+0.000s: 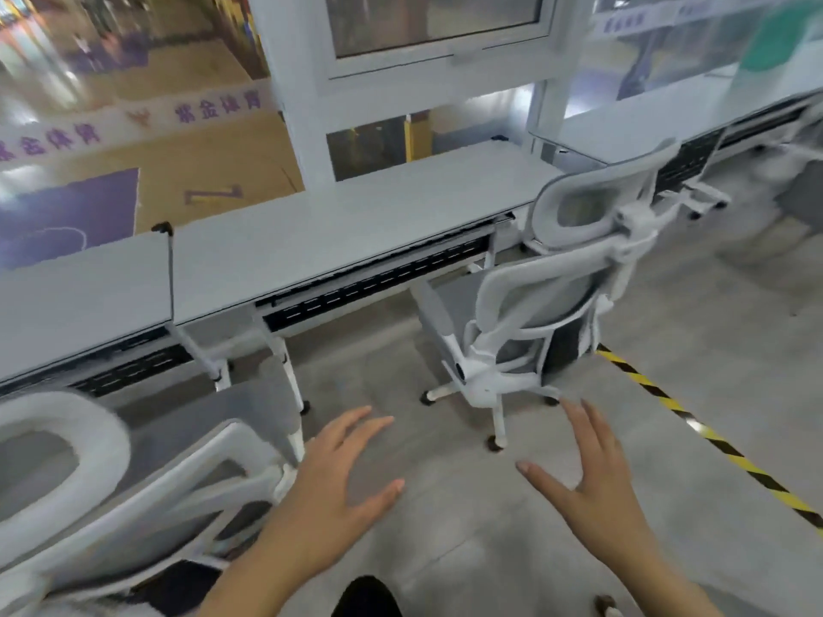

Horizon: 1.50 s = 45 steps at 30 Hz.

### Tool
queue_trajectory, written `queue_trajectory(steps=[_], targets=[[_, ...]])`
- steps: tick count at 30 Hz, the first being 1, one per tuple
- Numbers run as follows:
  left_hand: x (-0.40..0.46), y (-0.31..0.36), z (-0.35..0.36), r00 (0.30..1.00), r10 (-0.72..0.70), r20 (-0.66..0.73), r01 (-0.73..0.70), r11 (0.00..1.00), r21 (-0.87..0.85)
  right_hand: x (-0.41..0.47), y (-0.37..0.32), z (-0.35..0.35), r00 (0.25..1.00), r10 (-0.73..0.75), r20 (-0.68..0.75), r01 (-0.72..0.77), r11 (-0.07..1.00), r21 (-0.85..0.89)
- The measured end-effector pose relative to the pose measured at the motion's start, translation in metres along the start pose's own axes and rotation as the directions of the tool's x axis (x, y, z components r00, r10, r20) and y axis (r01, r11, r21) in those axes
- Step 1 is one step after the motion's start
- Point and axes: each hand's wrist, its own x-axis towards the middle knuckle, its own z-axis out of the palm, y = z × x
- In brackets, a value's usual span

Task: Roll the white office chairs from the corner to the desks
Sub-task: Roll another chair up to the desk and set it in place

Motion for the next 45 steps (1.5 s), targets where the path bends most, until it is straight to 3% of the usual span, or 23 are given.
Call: queue_trajectory(steps=[6,10,17,21,24,27,33,37,41,45], targets=[[0.116,0.034,0.049,0.998,0.028,0.06,-0.03,0.999,0.028,0.081,0.054,-0.077,0.99,0.108,-0.088,-0.106,0.994,0.026],[0.225,0.068,0.085,0.999,0.035,0.019,-0.034,0.999,-0.016,0.165,0.076,-0.136,0.987,0.086,-0.132,-0.086,0.996,0.008],[0.375,0.12,0.133,0.997,-0.079,-0.024,0.077,0.994,-0.075,0.301,0.111,-0.228,0.99,0.125,-0.063,-0.13,0.988,-0.079],[0.412,0.135,0.158,0.992,-0.12,0.041,0.117,0.99,0.079,0.346,0.127,-0.245,0.993,0.119,-0.019,-0.12,0.984,-0.129],[0.419,0.141,0.17,0.988,-0.14,0.071,0.124,0.974,0.191,0.385,0.131,-0.245,0.995,0.087,0.047,-0.075,0.974,-0.215],[0.418,0.145,0.174,0.982,-0.186,0.007,0.181,0.963,0.199,0.431,0.131,-0.244,0.985,0.011,0.173,0.048,0.941,-0.334],[0.414,0.16,0.195,0.923,-0.302,-0.238,0.35,0.916,0.195,0.525,0.147,-0.258,0.896,-0.003,0.445,0.339,0.65,-0.68],[0.415,0.176,0.216,0.859,-0.366,-0.357,0.439,0.886,0.15,0.557,0.174,-0.268,0.86,-0.13,0.493,0.458,0.62,-0.637],[0.413,0.187,0.225,0.812,-0.402,-0.423,0.496,0.858,0.136,0.559,0.219,-0.255,0.832,-0.417,0.367,0.54,0.761,-0.361],[0.397,0.2,0.23,0.782,-0.393,-0.484,0.499,0.859,0.11,0.546,0.232,-0.245,0.82,-0.505,0.269,0.568,0.778,-0.269]])
